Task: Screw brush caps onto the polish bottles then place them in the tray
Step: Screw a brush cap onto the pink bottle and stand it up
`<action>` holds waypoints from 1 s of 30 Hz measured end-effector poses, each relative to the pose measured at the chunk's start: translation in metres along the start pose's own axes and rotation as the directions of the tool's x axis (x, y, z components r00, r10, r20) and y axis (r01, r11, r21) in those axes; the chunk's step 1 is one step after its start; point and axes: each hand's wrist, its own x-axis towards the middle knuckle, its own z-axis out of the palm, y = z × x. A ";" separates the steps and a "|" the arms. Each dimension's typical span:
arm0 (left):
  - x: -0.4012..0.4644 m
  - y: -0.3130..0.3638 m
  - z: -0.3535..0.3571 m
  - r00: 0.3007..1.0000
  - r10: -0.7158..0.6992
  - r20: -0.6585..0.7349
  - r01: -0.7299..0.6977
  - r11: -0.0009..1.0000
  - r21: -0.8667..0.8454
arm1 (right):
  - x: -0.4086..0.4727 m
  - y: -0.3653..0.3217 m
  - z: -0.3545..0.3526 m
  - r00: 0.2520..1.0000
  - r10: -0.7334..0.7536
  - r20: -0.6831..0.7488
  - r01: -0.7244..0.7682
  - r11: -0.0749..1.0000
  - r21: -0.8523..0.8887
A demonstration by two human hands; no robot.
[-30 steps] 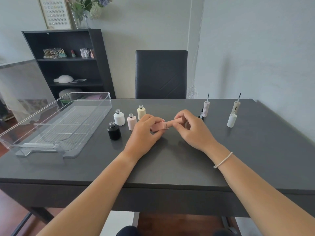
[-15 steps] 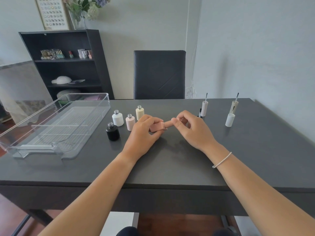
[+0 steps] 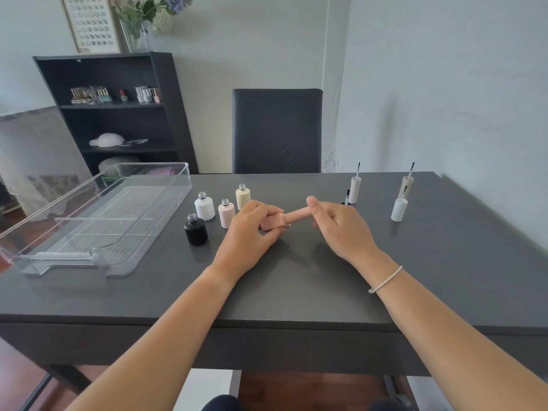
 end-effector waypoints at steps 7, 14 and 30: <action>-0.001 0.001 0.000 1.000 -0.004 0.010 0.004 1.000 0.000 | 0.000 0.004 0.003 0.998 -0.058 -0.023 0.057 0.997 -0.044; -0.001 0.003 -0.001 0.999 -0.016 0.034 0.016 1.000 0.005 | -0.001 0.004 0.003 0.989 -0.151 0.002 0.151 0.988 0.021; 0.002 -0.008 0.002 0.980 -0.124 0.158 0.101 0.984 0.146 | 0.046 -0.035 -0.043 0.989 -0.136 -0.055 0.138 0.990 0.022</action>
